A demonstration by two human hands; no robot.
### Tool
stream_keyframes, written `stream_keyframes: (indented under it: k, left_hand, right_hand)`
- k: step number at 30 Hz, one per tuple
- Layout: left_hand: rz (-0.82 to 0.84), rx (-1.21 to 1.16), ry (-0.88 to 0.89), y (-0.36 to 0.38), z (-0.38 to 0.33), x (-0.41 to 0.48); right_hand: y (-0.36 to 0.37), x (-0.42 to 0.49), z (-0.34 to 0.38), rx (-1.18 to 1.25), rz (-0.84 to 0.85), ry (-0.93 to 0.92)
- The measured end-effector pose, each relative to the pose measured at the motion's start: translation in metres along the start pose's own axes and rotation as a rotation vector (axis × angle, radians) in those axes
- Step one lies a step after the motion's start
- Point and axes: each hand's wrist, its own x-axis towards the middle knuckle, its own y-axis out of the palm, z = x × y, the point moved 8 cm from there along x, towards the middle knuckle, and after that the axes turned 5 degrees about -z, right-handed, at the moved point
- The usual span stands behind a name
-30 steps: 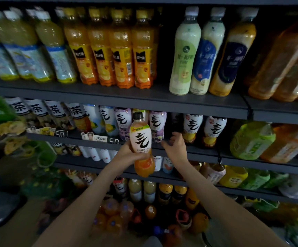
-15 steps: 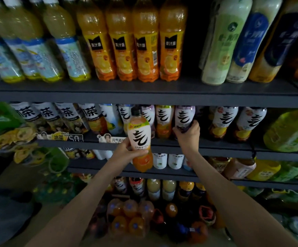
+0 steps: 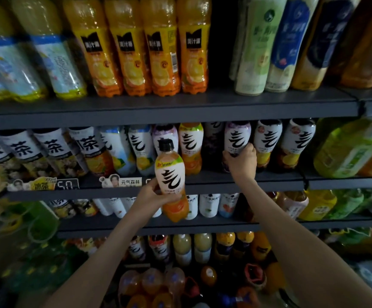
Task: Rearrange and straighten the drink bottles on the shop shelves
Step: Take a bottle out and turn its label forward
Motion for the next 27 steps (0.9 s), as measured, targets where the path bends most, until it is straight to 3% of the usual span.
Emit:
stream_keyframes:
  k: [7, 11, 15, 19, 27]
  left_hand:
    - [0.015, -0.028, 0.018, -0.004, -0.003, 0.001]
    - [-0.076, -0.049, -0.017, -0.030, 0.000, -0.005]
    - [-0.149, -0.073, -0.033, -0.059, -0.001, -0.010]
    - [-0.198, -0.127, -0.022, -0.077, -0.008, -0.012]
    - [-0.171, -0.069, -0.023, -0.109, -0.003, -0.012]
  right_hand:
    - [0.000, -0.009, 0.000, 0.056, 0.037, 0.023]
    - [-0.008, -0.059, 0.025, 0.155, -0.079, -0.061]
    - [0.034, -0.111, 0.067, 0.231, 0.126, -0.183]
    - [0.084, -0.134, 0.090, 0.290, 0.240, -0.086]
    - [0.112, -0.124, 0.105, 0.169, 0.047, 0.016]
